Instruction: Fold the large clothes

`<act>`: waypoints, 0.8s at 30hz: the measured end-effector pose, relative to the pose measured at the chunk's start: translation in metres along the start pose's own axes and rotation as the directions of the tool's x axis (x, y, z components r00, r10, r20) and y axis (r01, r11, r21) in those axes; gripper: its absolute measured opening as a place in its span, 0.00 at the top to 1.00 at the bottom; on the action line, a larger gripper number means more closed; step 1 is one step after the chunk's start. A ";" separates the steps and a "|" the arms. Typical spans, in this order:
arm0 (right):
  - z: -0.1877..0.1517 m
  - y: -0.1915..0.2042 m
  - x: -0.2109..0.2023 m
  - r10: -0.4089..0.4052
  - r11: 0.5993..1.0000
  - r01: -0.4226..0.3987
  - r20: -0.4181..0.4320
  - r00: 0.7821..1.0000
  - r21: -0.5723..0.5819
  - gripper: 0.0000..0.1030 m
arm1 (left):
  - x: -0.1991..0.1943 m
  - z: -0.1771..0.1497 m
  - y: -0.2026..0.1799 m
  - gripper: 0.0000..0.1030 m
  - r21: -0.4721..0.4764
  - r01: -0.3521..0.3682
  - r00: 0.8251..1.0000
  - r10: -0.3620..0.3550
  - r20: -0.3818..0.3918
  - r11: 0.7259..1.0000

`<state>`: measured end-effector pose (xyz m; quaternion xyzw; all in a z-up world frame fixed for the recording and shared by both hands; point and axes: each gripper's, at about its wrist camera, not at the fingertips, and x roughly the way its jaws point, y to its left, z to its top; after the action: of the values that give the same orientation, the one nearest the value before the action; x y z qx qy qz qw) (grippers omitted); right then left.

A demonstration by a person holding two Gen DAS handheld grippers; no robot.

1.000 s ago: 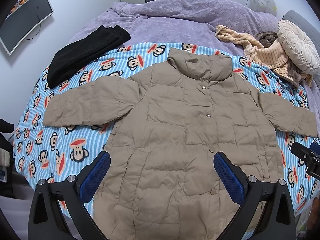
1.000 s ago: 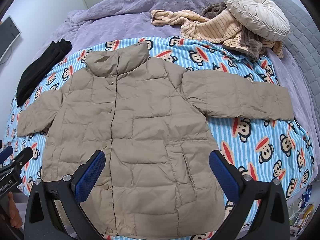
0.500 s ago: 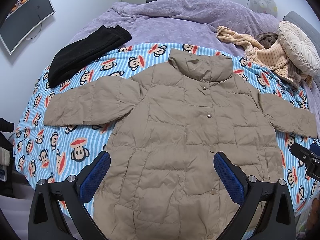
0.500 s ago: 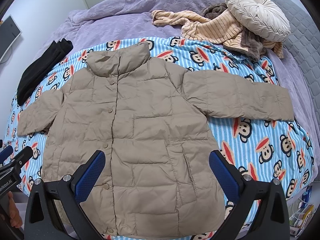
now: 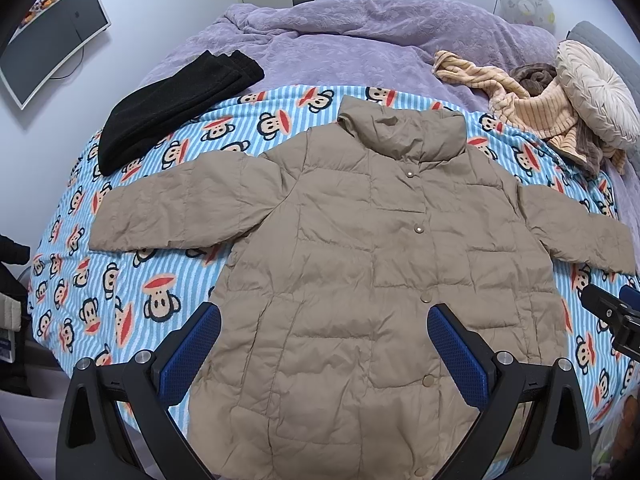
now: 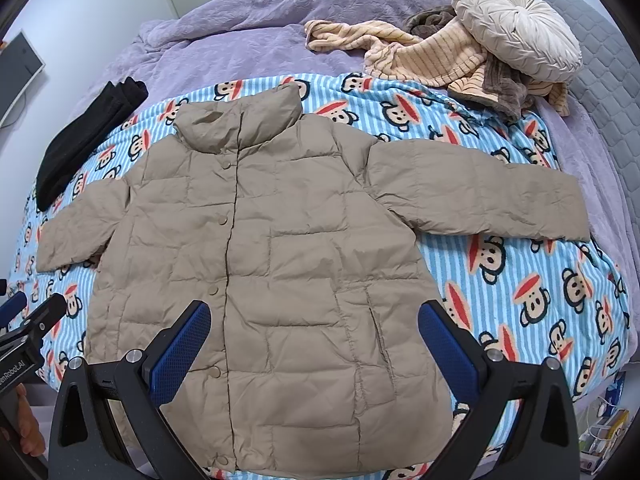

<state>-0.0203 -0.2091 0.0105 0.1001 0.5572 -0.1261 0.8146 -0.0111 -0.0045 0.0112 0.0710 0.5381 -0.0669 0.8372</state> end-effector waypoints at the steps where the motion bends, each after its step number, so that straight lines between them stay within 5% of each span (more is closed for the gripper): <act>1: 0.000 0.000 0.000 0.000 1.000 0.000 0.000 1.000 0.000 0.00 | -0.001 0.000 0.001 0.00 -0.001 0.000 1.000 0.000 0.000 1.000; 24: -0.002 -0.003 0.000 0.005 1.000 -0.005 0.002 1.000 0.001 0.00 | -0.001 -0.003 0.007 0.00 0.001 -0.005 1.000 0.005 -0.002 1.000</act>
<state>-0.0231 -0.2118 0.0098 0.1019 0.5563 -0.1244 0.8153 -0.0128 0.0031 0.0107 0.0729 0.5387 -0.0651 0.8368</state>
